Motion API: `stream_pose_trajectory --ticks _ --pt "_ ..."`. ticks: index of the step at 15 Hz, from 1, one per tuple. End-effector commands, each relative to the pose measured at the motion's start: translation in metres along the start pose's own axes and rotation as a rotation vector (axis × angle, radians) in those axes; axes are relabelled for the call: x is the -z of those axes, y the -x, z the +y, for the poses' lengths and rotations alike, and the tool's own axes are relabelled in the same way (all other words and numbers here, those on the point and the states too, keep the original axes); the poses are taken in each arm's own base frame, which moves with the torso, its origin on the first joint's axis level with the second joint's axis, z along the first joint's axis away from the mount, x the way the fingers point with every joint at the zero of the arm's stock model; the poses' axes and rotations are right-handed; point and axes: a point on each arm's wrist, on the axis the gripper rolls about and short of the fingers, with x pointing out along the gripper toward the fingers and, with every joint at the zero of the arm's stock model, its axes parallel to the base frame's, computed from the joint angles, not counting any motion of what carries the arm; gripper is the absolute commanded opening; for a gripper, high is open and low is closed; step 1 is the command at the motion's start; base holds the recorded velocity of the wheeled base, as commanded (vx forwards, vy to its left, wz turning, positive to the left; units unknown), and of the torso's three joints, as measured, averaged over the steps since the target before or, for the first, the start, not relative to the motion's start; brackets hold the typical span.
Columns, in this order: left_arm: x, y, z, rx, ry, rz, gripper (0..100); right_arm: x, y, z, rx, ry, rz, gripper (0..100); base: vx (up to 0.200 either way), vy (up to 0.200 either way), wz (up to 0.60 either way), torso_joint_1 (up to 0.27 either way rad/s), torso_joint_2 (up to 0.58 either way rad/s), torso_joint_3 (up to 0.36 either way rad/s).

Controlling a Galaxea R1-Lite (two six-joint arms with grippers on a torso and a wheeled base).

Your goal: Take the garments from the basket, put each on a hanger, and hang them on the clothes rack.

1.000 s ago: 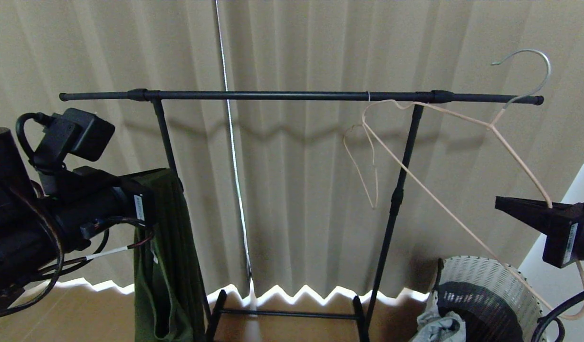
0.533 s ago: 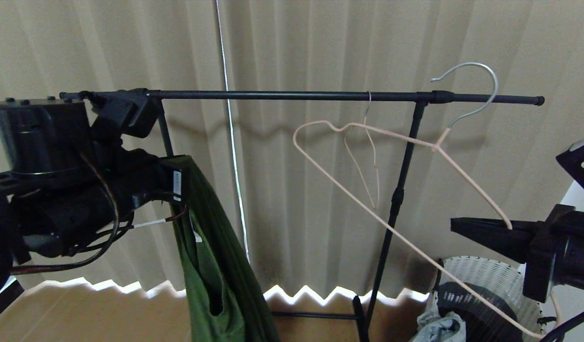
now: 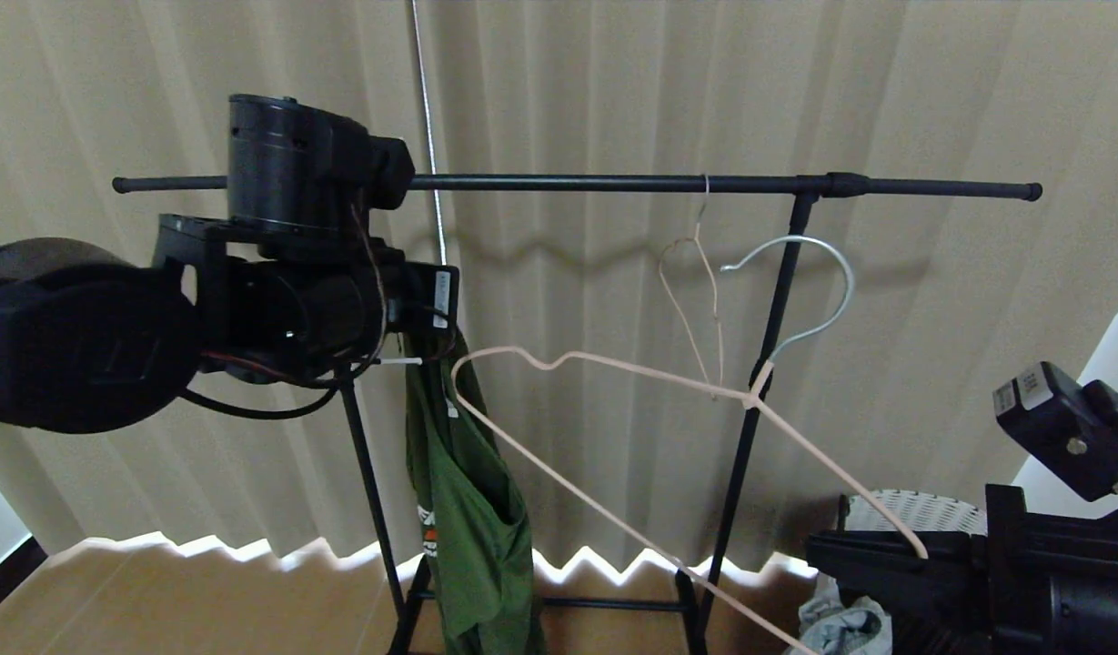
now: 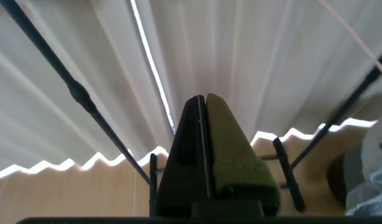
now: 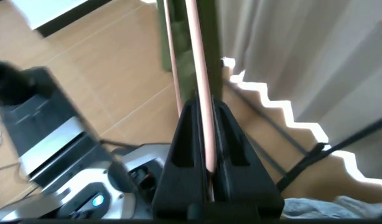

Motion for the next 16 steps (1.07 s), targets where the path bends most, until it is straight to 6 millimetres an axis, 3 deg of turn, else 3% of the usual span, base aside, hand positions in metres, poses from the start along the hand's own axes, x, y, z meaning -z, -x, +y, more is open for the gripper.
stream_pose_trajectory --ticks 1,5,11,16 --pt "0.01 -0.021 -0.015 0.007 -0.018 0.038 0 0.002 -0.003 0.005 -0.027 0.001 0.02 0 0.0 0.0 0.0 0.0 0.0 0.0" --pt "0.014 -0.031 -0.016 -0.082 -0.018 0.046 0 0.003 -0.006 0.009 -0.05 0.006 0.031 0 0.0 0.0 0.0 0.0 0.0 0.0" --pt "0.01 -0.024 -0.015 -0.097 -0.013 0.03 0 -0.004 -0.044 0.004 -0.029 -0.044 0.044 0 0.0 0.0 0.0 0.0 0.0 0.0" --pt "0.009 -0.022 -0.01 -0.105 -0.005 0.024 0 -0.004 -0.046 0.002 -0.007 -0.062 0.044 0 0.0 0.0 0.0 0.0 0.0 0.0"
